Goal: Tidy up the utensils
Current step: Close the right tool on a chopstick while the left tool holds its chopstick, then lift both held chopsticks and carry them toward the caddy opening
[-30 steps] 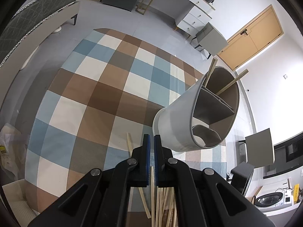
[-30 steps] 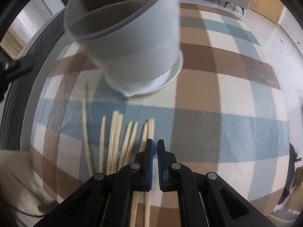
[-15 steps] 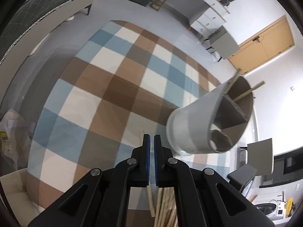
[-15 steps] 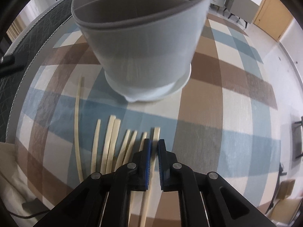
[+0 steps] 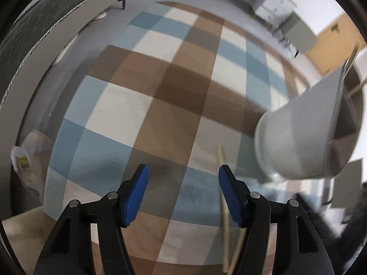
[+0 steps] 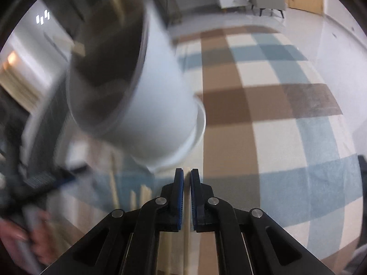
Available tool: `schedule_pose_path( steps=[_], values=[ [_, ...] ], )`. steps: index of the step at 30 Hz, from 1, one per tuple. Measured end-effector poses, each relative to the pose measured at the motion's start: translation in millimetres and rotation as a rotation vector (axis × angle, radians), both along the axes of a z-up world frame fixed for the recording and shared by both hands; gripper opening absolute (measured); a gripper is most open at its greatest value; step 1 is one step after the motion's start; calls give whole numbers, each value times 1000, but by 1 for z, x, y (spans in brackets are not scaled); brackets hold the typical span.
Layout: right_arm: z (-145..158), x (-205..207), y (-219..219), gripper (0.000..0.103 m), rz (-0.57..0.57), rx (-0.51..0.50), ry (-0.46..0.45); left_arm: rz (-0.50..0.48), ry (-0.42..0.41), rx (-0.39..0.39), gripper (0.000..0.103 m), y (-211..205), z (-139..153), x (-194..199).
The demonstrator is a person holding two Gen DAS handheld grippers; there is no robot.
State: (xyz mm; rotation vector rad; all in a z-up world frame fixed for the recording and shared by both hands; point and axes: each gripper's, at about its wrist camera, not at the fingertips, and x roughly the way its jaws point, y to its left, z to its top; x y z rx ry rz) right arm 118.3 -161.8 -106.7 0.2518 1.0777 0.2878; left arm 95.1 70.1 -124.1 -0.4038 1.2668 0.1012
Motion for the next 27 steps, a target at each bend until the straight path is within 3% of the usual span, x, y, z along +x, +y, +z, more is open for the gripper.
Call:
schedule_pose_path(
  steps=[5,15,18,19,20,21,22,25,27],
  values=[
    [13,-3,-26,5,-56,125,-45,-17,-3,18,58,-11,-7,5],
    [33,-2,-65,5,-171,299,-100,-97,-5,176,59,-39,-15,20],
    [40,-4,-69,5,-183,312,-117,-93,-19,209,57,-41,-16,20],
    [42,-4,-68,5,-179,309,-126,-108,-21,224,52,-45,-16,20],
    [43,-5,-67,5,-174,304,-132,-142,-37,233,34,-50,-14,19],
    [45,-5,-66,5,-173,299,-138,-174,-44,233,9,-54,-12,19],
    [46,-7,-67,5,-173,297,-142,-203,-43,232,3,-59,-11,19],
    [50,-10,-66,5,-171,289,-153,-250,-56,292,1,-69,-11,17],
    [54,-11,-63,5,-159,280,-171,-236,-56,250,1,-66,-9,16]
  ],
)
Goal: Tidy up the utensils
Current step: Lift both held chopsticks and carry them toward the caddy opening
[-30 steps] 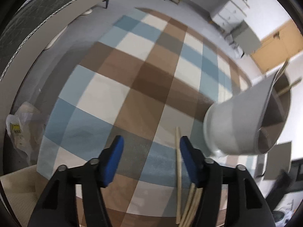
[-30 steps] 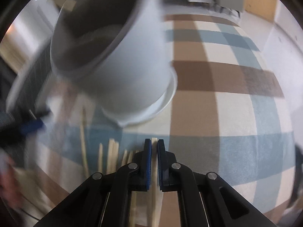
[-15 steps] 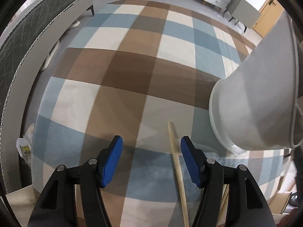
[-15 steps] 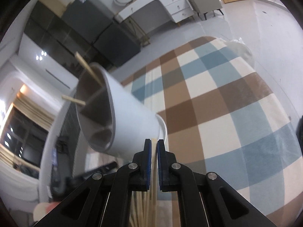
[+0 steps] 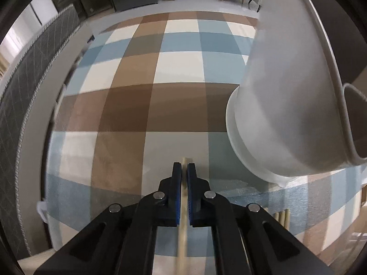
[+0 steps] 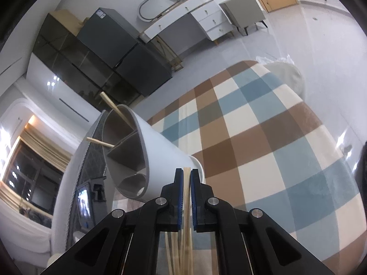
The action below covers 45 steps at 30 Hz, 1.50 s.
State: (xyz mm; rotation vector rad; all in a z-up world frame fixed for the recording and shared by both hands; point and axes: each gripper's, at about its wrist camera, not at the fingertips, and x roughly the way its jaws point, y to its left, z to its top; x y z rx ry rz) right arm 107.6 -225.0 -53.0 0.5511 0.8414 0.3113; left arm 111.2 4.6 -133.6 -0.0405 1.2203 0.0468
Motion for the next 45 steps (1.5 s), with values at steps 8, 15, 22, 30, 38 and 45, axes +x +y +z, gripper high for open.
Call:
schedule_pose_path(
  steps=[8,15,22,30,38,45],
  values=[
    [31,-21,22,5,27,-99,-167,23,-204,-136,0,14,54,-27],
    [52,-57,53,5,79,-201,-302,3,-354,-179,0,16,92,-65],
    [68,-87,62,5,53,-228,-345,-11,-359,-194,0,27,101,-75],
    [89,-115,60,5,15,-264,-392,-46,-349,-197,0,28,109,-86],
    [104,-126,53,5,-16,-268,-428,-73,-365,-200,0,25,120,-94],
    [115,-124,49,5,-33,-264,-466,-107,-382,-199,0,22,128,-99]
  ],
)
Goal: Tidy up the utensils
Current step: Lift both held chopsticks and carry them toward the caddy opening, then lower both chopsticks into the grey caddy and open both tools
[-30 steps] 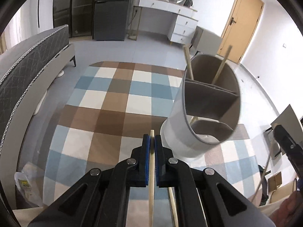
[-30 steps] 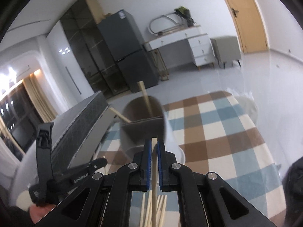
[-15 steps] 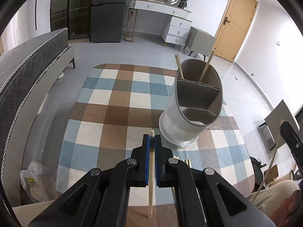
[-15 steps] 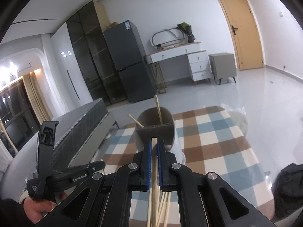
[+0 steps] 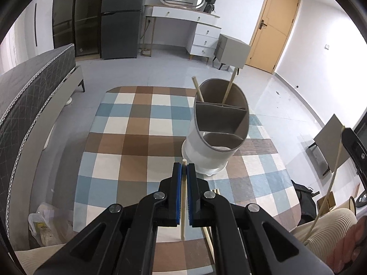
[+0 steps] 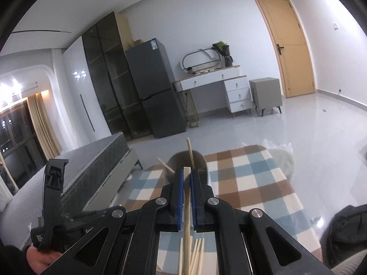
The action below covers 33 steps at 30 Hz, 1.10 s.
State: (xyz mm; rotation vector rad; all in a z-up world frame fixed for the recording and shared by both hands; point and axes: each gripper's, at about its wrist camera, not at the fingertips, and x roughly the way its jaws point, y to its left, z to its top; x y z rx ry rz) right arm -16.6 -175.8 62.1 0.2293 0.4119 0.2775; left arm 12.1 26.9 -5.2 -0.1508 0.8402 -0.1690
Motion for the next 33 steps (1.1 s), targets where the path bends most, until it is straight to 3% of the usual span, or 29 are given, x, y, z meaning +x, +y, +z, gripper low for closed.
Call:
schedule_pose_path(
  steps=[12,22,29,33],
  values=[
    [7,24,1,5,9,4,-22,-40,-44,-31,0,-4,32,2],
    [37,61,4,5,24,17,-79,-63,-142,-99,0,-3,99,14],
    [70,102,15,5,26,21,-168,-83,-222,-133,0,-8,152,41],
    [81,132,19,5,5,40,-212,-102,-250,-145,0,-11,168,61]
  ],
)
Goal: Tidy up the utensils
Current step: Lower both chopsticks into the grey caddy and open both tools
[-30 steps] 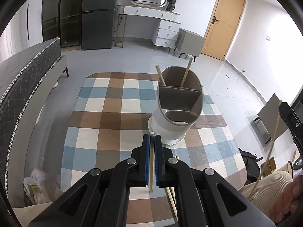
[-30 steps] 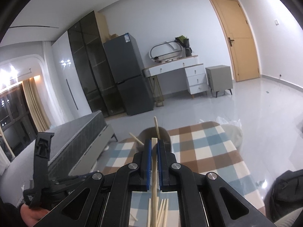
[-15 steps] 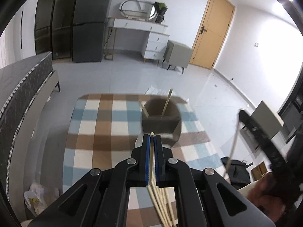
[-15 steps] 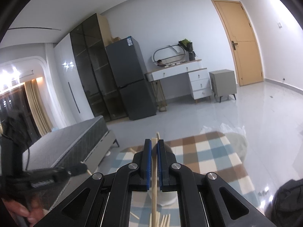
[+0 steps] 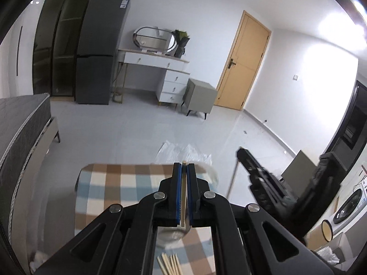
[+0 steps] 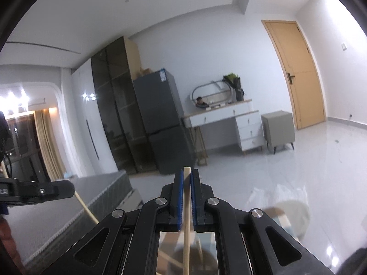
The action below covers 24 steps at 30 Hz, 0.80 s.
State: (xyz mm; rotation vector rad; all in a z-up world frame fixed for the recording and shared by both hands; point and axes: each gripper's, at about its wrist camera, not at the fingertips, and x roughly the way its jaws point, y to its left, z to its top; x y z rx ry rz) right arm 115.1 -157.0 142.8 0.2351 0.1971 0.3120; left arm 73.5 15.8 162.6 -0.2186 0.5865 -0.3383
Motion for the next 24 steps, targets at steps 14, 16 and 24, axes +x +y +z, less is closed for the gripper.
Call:
schedule_pose_path(
  steps=[14,16,24],
  values=[
    [-51,74,4,5,-56,45,-19,-13,60,45,0,-3,-45,82],
    [-59,76,4,5,-63,48,-18,-24,90,42,0,-4,-55,85],
    [-74,76,10,5,-41,-4,-34,-53,119,48,0,-12,-61,87]
  ],
)
